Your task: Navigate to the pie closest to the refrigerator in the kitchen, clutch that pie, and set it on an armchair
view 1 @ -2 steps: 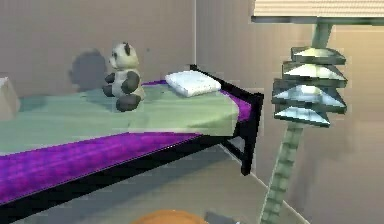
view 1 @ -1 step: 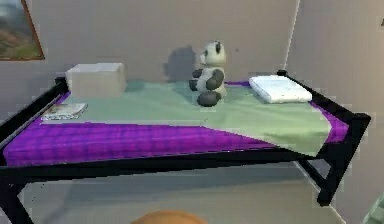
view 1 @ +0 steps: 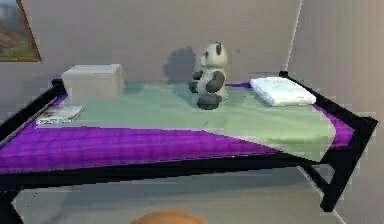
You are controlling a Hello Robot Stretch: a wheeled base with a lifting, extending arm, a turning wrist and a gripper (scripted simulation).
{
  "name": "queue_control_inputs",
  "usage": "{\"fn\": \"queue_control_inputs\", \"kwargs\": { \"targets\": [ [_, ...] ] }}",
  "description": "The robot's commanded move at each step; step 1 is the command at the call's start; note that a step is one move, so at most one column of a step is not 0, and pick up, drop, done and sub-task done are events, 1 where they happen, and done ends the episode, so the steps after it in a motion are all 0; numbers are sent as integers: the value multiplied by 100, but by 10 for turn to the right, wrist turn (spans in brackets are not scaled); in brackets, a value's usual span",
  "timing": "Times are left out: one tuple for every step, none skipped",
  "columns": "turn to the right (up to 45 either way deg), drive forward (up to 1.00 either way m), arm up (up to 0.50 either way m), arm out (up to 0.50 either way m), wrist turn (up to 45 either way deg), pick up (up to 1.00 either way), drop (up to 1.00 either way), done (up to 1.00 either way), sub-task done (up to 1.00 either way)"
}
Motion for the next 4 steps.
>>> {"fn": "queue_control_inputs", "kwargs": {
  "targets": [
    [450,0,0,0,0,0,0,0,0],
    [30,0,0,0,0,0,0,0,0],
    [0,20,0,0,0,0,0,0,0],
    [270,0,0,0,0,0,0,0,0]
  ]
}}
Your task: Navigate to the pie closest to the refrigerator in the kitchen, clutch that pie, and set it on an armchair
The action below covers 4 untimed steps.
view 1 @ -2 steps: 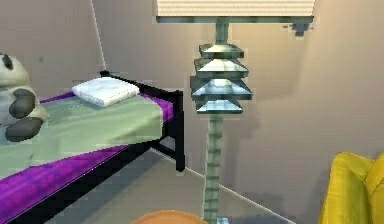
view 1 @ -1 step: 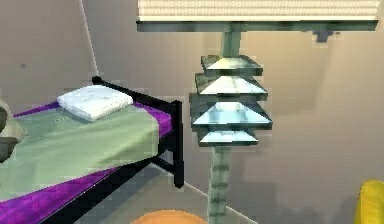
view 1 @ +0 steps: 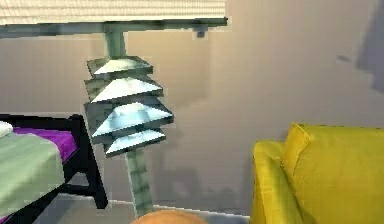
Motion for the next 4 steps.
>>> {"fn": "queue_control_inputs", "kwargs": {
  "targets": [
    [0,15,0,0,0,0,0,0,0],
    [450,0,0,0,0,0,0,0,0],
    [450,0,0,0,0,0,0,0,0],
    [450,0,0,0,0,0,0,0,0]
  ]
}}
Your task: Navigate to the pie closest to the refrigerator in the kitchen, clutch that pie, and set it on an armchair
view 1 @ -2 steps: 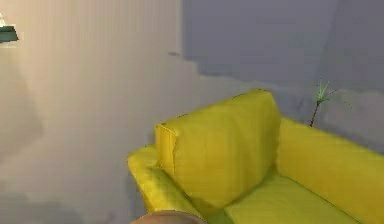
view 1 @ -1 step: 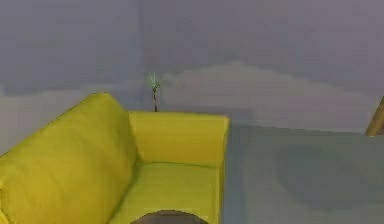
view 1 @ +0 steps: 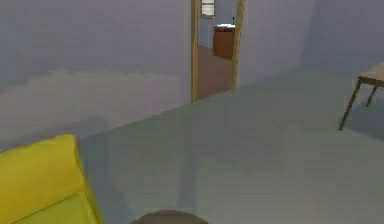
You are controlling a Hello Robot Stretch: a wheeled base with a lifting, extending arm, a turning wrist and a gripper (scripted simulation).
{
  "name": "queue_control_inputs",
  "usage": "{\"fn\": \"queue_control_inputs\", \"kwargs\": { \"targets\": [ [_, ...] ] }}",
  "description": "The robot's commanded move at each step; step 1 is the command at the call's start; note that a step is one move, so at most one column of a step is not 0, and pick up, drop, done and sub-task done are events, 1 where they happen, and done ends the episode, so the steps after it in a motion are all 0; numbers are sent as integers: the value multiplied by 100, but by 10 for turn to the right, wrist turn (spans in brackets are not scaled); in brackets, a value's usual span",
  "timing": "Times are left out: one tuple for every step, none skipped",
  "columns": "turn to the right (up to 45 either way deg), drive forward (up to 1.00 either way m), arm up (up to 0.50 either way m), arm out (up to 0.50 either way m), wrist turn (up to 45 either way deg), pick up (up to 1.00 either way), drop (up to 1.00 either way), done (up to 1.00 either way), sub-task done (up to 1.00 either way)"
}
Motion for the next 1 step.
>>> {"fn": "queue_control_inputs", "kwargs": {
  "targets": [
    [390,0,0,0,0,0,0,0,0]
  ]
}}
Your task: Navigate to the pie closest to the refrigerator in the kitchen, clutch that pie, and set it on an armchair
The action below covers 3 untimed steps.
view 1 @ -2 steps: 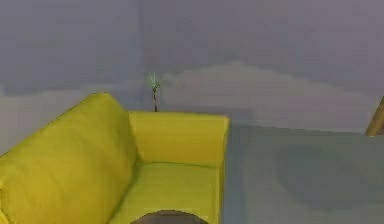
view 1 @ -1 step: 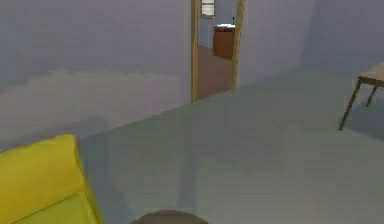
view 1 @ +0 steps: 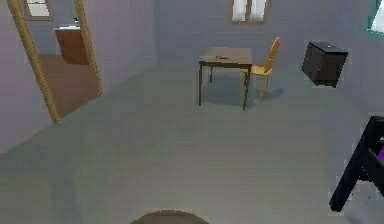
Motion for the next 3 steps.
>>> {"fn": "queue_control_inputs", "kwargs": {
  "targets": [
    [-450,0,0,0,0,0,0,0,0],
    [-450,0,0,0,0,0,0,0,0],
    [-450,0,0,0,0,0,0,0,0]
  ]
}}
